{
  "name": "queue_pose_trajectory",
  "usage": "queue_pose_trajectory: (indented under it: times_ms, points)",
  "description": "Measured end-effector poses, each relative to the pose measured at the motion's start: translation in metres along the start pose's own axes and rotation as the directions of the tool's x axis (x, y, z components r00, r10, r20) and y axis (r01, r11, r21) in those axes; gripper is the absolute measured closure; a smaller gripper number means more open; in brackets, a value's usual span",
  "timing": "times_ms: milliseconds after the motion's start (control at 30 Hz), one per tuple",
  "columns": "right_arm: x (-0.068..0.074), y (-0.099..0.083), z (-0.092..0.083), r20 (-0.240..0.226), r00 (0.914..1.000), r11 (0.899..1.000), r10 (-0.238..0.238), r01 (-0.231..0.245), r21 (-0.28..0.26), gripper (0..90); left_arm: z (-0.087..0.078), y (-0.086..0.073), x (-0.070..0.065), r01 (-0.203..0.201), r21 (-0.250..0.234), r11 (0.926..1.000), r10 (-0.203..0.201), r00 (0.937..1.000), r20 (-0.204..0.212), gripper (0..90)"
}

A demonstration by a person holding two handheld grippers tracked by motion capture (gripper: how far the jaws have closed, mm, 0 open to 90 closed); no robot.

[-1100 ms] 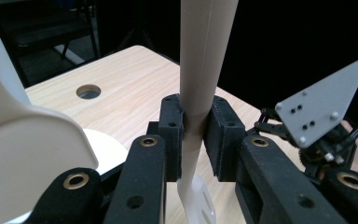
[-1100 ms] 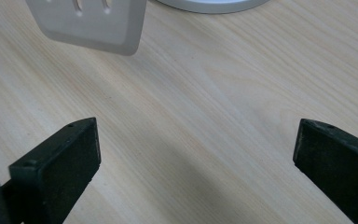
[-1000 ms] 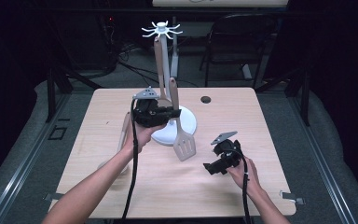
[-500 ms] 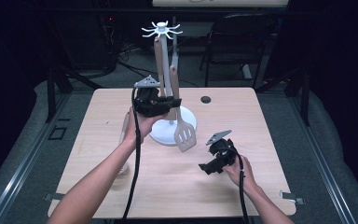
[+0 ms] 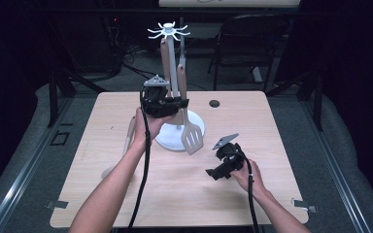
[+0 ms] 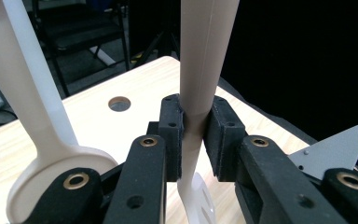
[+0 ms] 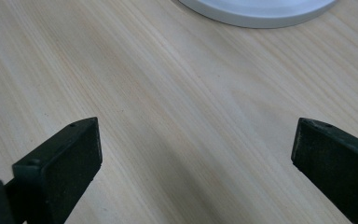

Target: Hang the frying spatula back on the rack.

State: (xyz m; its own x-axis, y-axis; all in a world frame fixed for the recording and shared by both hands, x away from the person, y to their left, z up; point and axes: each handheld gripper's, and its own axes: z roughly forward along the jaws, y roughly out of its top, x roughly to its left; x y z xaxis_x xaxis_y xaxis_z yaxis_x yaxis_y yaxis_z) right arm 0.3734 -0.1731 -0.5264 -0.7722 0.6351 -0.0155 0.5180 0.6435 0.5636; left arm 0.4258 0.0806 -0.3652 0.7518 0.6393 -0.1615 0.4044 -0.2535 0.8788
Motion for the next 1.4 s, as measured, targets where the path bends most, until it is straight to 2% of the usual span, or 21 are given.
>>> queue_pose_trajectory:
  times_ms: [133, 267, 300, 367, 700, 733, 900, 967, 1133, 1233, 1333, 1400]
  points:
    - [-0.001, 0.002, 0.0, -0.004, 1.0, 1.0, 0.007, -0.007, -0.004, 1.5, 0.003, 0.006, 0.0, -0.007, 0.014, 0.9999, 0.007, 1.0, -0.004, 77.5]
    - [0.004, 0.006, 0.003, -0.016, 0.9998, 1.0, -0.008, 0.008, 0.011, 1.4, 0.004, 0.012, 0.0, -0.018, 0.017, 0.9997, 0.018, 0.9998, -0.009, 77.6]
    - [0.006, 0.007, 0.004, -0.001, 0.9997, 1.0, -0.026, 0.026, 0.018, 1.4, 0.003, 0.014, 0.002, -0.015, 0.012, 0.9998, 0.015, 0.9998, -0.012, 77.5]
    - [0.006, 0.007, 0.004, 0.001, 0.9996, 0.999, -0.028, 0.028, 0.02, 1.4, 0.002, 0.016, 0.004, -0.014, 0.012, 0.9998, 0.015, 0.9998, -0.011, 77.5]
    - [0.006, 0.007, 0.004, 0.0, 1.0, 1.0, -0.01, 0.01, 0.002, 1.5, -0.002, 0.029, 0.012, -0.007, 0.021, 0.9998, 0.008, 0.9995, -0.03, 77.5]
    - [0.006, 0.008, 0.002, -0.004, 0.9997, 1.0, -0.023, 0.023, 0.02, 1.5, -0.002, 0.033, 0.014, -0.001, 0.014, 0.9999, 0.001, 0.9994, -0.035, 77.5]
    - [0.006, 0.008, 0.002, 0.002, 0.9997, 1.0, -0.026, 0.026, 0.013, 1.6, -0.001, 0.04, 0.014, -0.009, 0.007, 0.9999, 0.009, 0.9991, -0.042, 77.5]
    - [0.007, 0.009, 0.003, -0.001, 0.9997, 1.0, -0.025, 0.025, -0.003, 1.6, -0.001, 0.047, 0.014, -0.011, 0.012, 0.9999, 0.012, 0.9989, -0.046, 77.5]
    - [0.008, 0.01, 0.004, -0.007, 0.9992, 0.999, -0.039, 0.039, 0.017, 1.6, -0.001, 0.053, 0.016, -0.013, 0.022, 0.9997, 0.014, 0.9985, -0.053, 77.5]
    - [0.007, 0.01, 0.007, -0.012, 0.9992, 0.999, -0.039, 0.039, 0.011, 1.7, -0.001, 0.057, 0.017, -0.011, 0.025, 0.9996, 0.012, 0.9983, -0.056, 77.5]
    - [0.008, 0.009, 0.008, -0.012, 0.9997, 1.0, -0.021, 0.021, 0.005, 1.7, -0.001, 0.06, 0.019, -0.013, 0.031, 0.9994, 0.015, 0.9982, -0.058, 77.5]
    - [0.008, 0.01, 0.006, -0.01, 0.9989, 0.999, -0.046, 0.046, 0.018, 1.7, 0.001, 0.061, 0.021, -0.008, 0.032, 0.9995, 0.009, 0.9981, -0.06, 77.4]
